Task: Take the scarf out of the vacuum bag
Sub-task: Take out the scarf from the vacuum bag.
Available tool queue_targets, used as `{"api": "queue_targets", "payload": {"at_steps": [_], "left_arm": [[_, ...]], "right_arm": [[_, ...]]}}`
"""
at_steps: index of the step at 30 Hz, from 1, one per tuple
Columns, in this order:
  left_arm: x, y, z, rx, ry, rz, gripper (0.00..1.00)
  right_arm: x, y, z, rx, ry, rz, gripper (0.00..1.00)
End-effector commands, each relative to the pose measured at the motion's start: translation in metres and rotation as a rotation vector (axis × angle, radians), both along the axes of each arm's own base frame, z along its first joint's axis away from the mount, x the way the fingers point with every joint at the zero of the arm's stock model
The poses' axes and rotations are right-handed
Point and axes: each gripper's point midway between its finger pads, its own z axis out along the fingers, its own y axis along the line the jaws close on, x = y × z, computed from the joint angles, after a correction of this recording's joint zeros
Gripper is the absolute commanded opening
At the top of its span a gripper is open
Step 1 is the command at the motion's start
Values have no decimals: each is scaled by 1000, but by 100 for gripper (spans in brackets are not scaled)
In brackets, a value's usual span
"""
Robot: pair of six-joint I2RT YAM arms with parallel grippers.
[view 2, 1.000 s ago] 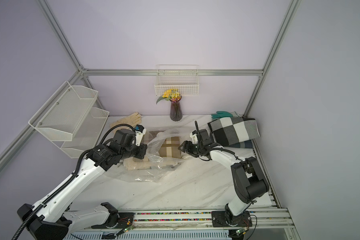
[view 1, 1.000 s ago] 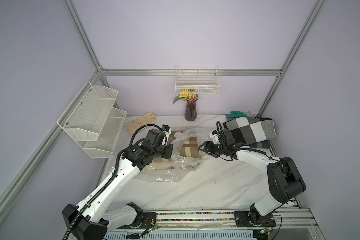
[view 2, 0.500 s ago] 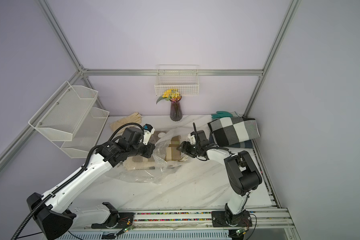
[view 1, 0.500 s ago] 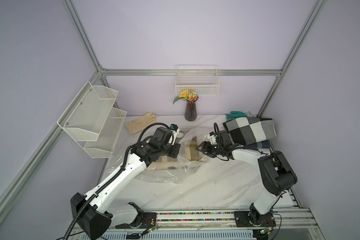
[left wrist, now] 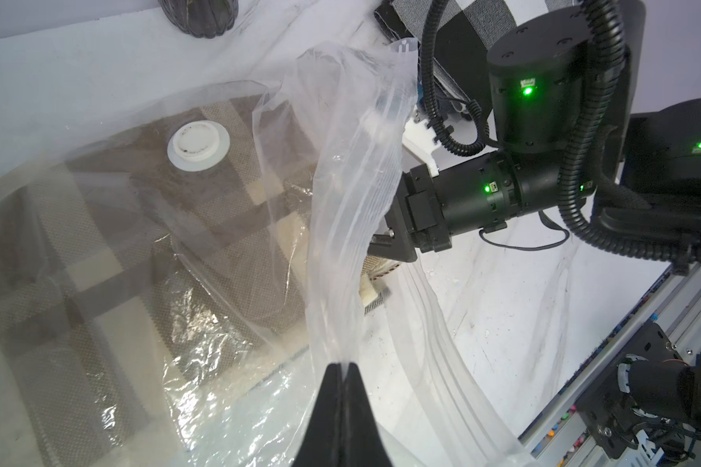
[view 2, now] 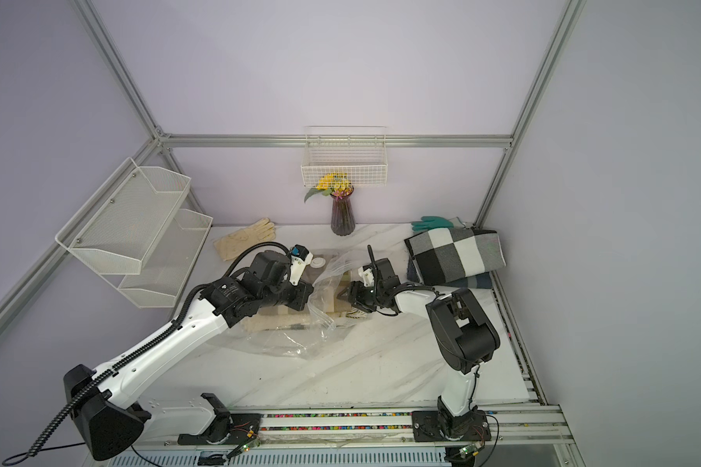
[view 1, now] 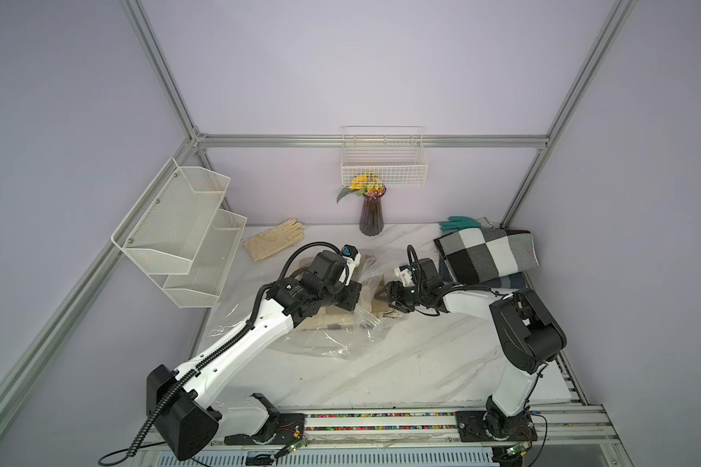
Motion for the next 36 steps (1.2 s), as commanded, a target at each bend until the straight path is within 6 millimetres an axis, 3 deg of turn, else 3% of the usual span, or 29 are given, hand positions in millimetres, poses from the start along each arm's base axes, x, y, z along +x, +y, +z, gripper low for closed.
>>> {"api": "queue_targets", "payload": {"at_steps": [1,15,26,36], "left_arm": [[-6,-5,5,-40,-21,-10,0],[-7,-4,-6,-20,-17,1,0],[-8,1,0,-17,-40,7,0],[-10,2,2,-9,-41,6,0]], "right_arm": [[3,7,30,51,-62,4,64],[-16,16,72,125,-129,62,61],[-6,0,23,-16,-38,-50,57],[2,-4,6,-51,0,-98,65]]}}
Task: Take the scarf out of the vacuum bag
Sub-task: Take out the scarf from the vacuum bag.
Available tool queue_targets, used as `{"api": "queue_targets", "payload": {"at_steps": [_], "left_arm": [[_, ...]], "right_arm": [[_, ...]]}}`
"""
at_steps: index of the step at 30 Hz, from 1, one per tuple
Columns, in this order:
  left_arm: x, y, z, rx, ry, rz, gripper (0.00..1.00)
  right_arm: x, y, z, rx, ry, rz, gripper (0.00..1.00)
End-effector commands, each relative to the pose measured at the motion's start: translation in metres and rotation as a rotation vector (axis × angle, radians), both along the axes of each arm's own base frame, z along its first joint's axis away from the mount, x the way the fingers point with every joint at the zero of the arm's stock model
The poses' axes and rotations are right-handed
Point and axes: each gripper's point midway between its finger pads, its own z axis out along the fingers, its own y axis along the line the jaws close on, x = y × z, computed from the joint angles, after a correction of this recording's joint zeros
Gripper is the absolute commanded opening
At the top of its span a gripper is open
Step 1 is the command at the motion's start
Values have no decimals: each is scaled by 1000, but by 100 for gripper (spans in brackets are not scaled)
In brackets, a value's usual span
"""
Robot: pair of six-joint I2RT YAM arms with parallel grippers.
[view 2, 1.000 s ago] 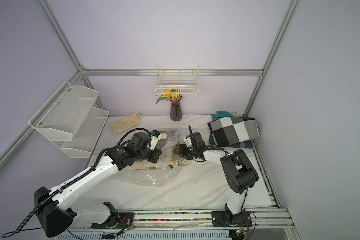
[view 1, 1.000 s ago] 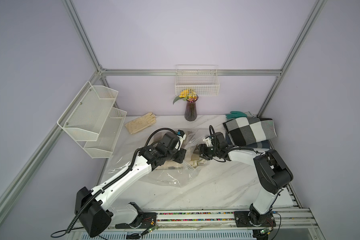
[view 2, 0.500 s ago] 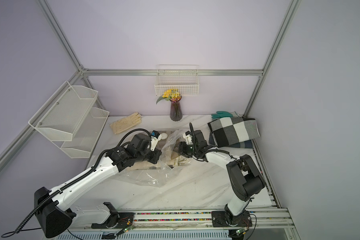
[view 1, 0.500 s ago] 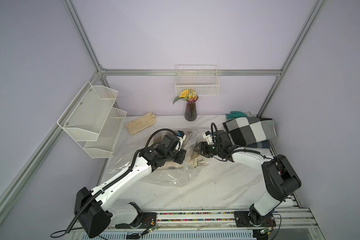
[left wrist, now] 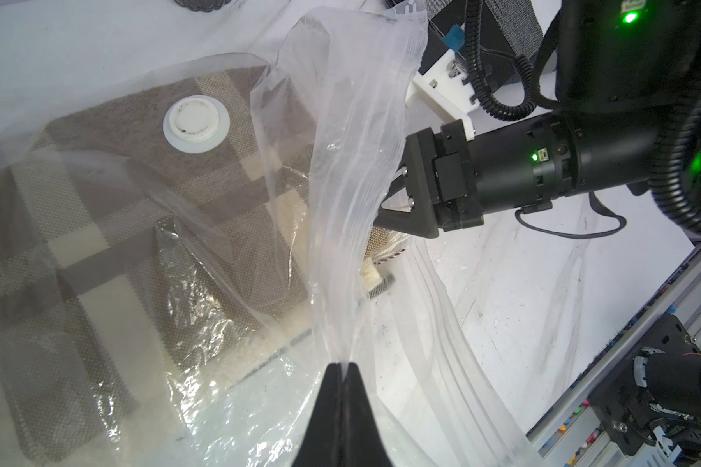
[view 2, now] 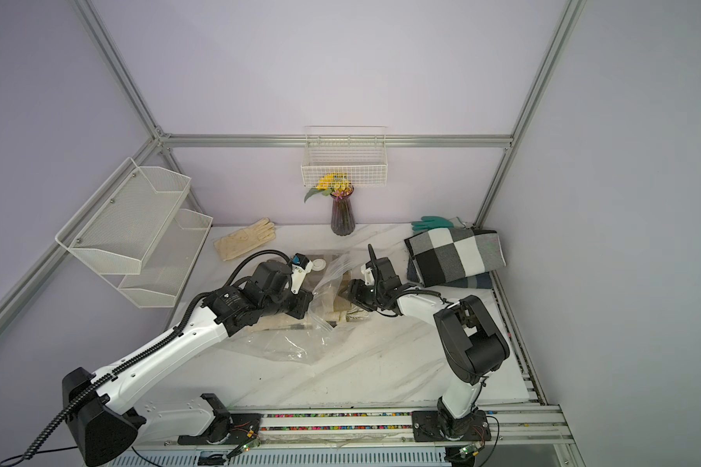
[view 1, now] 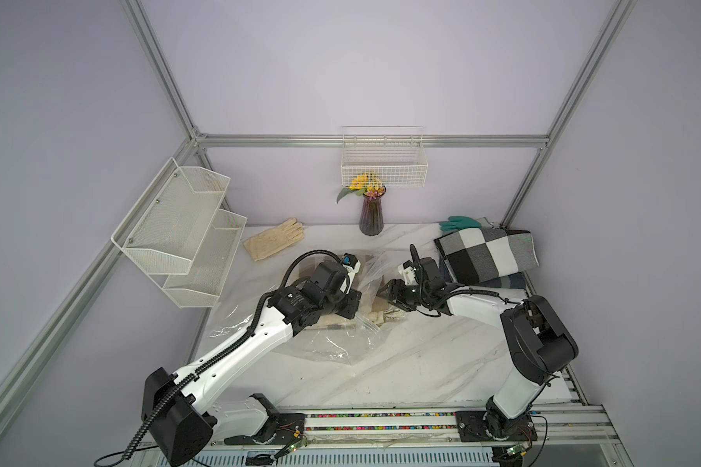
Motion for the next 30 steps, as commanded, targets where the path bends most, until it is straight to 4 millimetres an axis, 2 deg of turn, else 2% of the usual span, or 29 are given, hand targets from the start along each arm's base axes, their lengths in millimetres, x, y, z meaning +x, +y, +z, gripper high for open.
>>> {"api": "queue_targets", "payload": {"at_steps": [1,8,16,21,25,30], "left_arm": [[-1,0,15,-18,-41,-6,0],[0,1,16,-17,-45,0,0],[1,0,12,-11,-38,-1,0],[2,-1,13,-12,-40,0,0],[3,0,12,-11,-40,1,0],[3,0,13,-9,-44,3,0]], "right_arm": [[3,5,-7,1,21,-6,65],[7,19,1,75,18,30,60],[6,33,51,177,-112,117,56],[2,33,70,205,-172,134,55],[1,31,56,168,-136,130,53],[1,23,22,96,-41,88,46]]}}
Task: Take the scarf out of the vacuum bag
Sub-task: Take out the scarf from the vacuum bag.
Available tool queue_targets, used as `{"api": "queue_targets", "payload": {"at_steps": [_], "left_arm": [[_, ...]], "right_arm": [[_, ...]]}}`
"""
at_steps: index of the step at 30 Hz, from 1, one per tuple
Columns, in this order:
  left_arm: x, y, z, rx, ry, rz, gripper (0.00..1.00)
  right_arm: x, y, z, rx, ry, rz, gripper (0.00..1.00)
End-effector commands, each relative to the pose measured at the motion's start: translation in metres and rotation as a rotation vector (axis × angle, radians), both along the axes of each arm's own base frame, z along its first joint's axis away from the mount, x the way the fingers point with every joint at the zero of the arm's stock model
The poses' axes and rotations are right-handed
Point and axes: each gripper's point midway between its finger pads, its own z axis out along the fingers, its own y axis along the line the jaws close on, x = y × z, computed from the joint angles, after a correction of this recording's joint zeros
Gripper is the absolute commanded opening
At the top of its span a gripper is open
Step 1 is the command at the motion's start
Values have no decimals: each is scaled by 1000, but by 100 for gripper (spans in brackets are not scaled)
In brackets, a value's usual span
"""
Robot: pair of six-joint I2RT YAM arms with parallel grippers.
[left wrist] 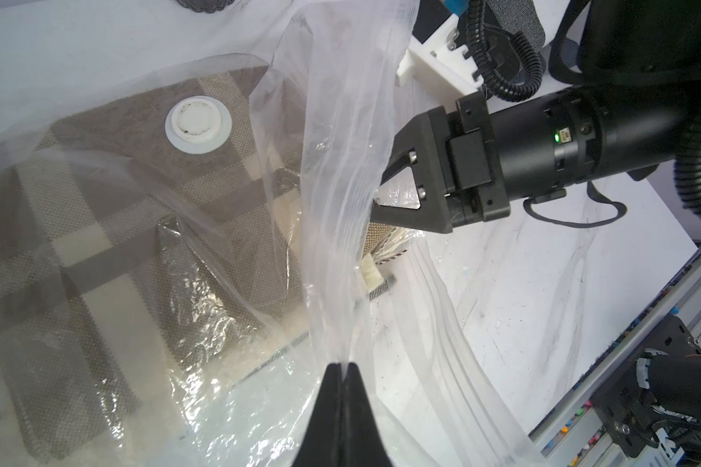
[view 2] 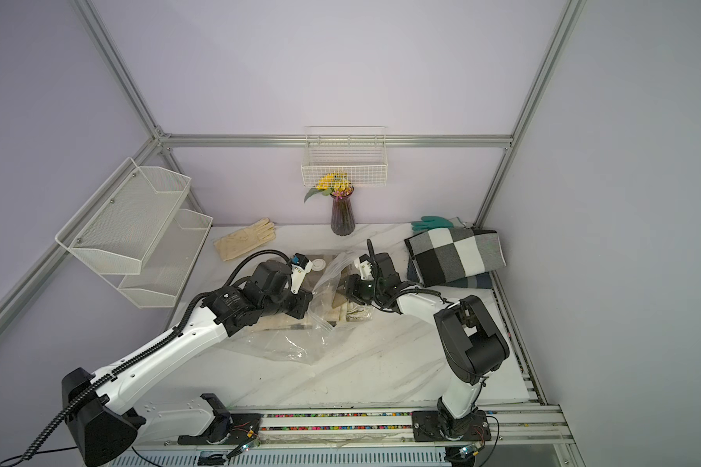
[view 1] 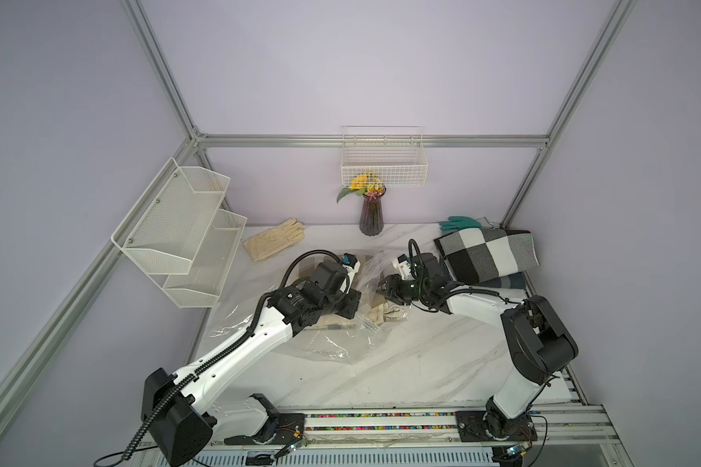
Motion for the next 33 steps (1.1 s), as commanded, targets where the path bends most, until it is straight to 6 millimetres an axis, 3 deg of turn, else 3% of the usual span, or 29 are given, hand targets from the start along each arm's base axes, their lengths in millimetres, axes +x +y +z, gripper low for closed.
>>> {"api": "queue_targets", "payload": {"at_steps": [1,6,11,16,20,28,33], "left_arm": [[2,-1,13,-12,-42,-2,0],[2,0,13,-9,-43,-2,0],[2,0,14,-11,-44,-2,0],[2,1,12,-1,-42,1,0],[4,8,5,19,-36,43,0],[17,17,1,70,-34,113,0],[26,15,-5,80,-4,137,0]], "right_arm": [[0,0,-18,-44,43,-11,44],[0,-1,-24,-44,60,-23,37],[3,-1,-18,-53,44,-25,23],[9,0,1,-56,1,-24,7],[12,2,21,-40,-37,-23,0],[11,1,52,-5,-110,-21,0],[12,-2,56,-40,-122,-22,0]]}}
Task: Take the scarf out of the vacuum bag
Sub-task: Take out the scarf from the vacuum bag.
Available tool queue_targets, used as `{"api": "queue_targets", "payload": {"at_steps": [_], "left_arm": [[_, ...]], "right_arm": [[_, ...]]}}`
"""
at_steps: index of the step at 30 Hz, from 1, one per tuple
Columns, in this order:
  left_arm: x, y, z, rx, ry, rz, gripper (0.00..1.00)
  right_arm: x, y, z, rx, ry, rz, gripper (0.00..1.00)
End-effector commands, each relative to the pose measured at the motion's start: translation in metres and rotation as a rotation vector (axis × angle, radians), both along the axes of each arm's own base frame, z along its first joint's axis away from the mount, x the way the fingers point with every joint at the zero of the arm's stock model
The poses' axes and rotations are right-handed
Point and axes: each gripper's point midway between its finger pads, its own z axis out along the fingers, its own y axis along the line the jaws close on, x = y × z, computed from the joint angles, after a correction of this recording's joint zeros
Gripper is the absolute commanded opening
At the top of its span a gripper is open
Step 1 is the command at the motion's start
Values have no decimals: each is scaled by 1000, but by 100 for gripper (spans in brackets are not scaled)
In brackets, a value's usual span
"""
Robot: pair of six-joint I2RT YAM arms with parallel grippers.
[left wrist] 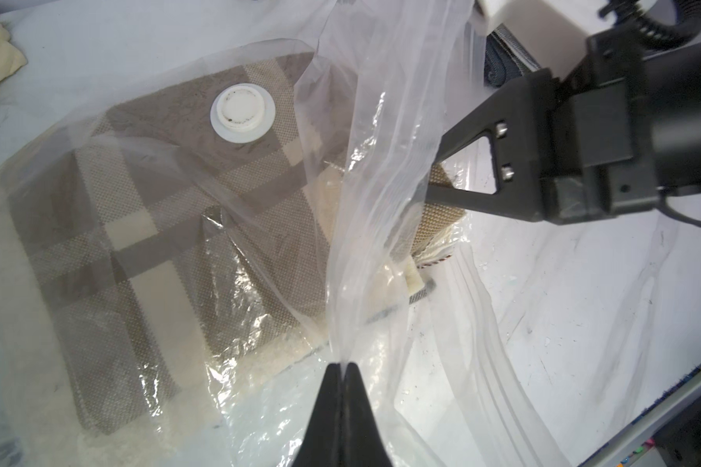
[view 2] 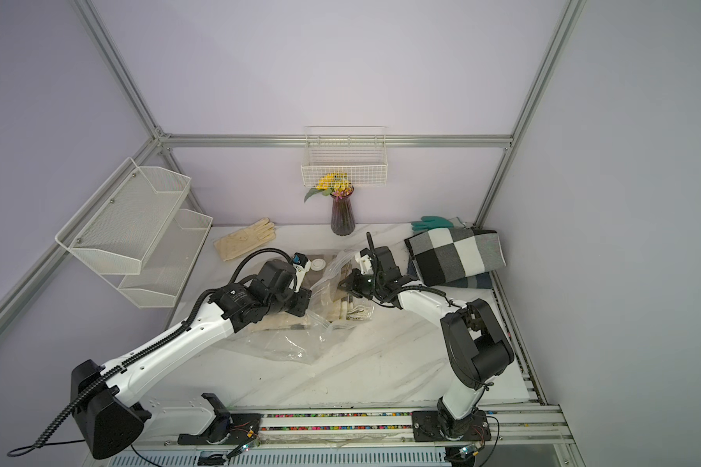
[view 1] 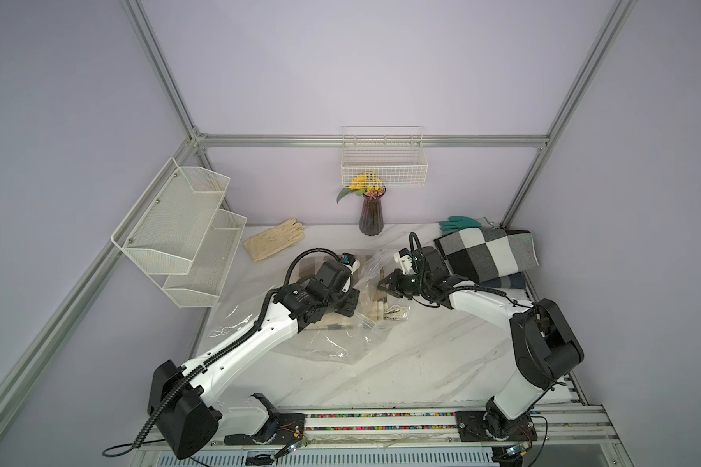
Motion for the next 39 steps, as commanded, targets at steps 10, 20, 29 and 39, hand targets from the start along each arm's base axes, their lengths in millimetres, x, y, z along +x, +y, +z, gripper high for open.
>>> {"api": "queue_targets", "payload": {"at_steps": [10,20,29,39], "left_arm": [[35,5,22,-21,-51,115,0],[75,7,21,-11,-64,157,0],[85,14,18,-12,-51,199,0],[87,15,13,-9,-36,202,0]], "right_arm": [[7,-7,19,-66,-55,-25,0],[43,9,27,-74,-77,-14,0],[29,-16,22,-123,-39,-56,0],[-4,-61,-2,-214,3,-93,0]]}}
